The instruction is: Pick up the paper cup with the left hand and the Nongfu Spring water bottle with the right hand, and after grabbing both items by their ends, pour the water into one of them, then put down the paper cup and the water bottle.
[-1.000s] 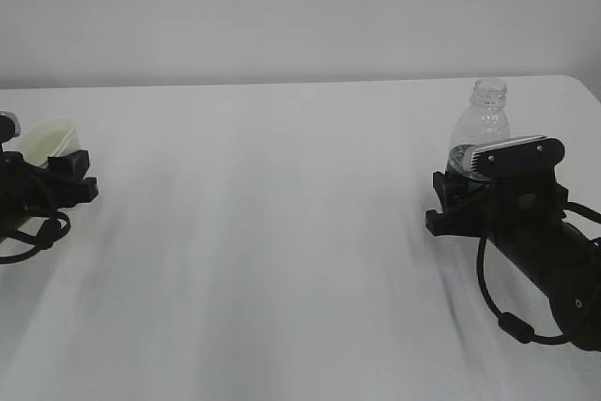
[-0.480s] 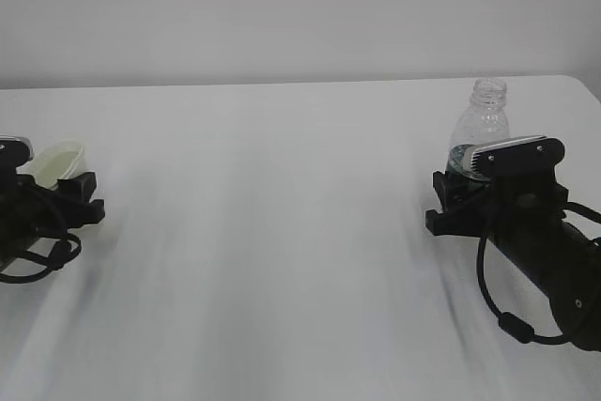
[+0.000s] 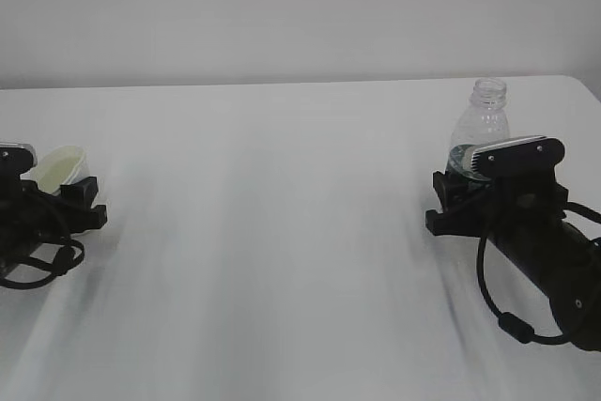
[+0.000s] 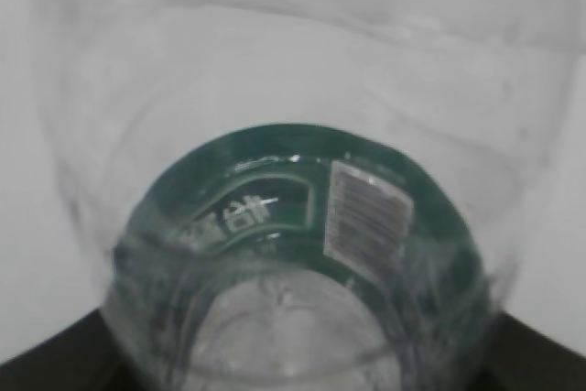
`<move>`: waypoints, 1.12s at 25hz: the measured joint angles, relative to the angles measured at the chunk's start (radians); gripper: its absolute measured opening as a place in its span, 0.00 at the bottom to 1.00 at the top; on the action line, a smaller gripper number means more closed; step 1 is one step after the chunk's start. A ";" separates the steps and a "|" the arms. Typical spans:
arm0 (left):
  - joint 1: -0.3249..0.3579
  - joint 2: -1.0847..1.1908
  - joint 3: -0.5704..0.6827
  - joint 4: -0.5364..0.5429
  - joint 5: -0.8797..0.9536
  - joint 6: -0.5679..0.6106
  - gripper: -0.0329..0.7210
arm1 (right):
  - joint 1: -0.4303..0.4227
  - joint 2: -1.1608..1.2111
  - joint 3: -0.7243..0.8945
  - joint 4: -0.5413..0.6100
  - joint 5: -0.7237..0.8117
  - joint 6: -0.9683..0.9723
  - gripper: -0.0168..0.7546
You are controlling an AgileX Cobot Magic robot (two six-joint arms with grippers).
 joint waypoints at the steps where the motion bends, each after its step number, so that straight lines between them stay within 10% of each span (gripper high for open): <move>1: 0.000 0.000 0.000 0.000 0.000 0.000 0.58 | 0.000 0.000 0.000 0.000 0.000 0.000 0.62; 13: 0.000 0.001 0.000 0.018 0.000 0.006 0.83 | 0.000 0.000 0.000 0.000 0.000 0.000 0.62; 28: 0.000 -0.079 0.145 0.022 -0.002 0.006 0.84 | 0.000 0.000 0.000 0.000 0.000 0.000 0.62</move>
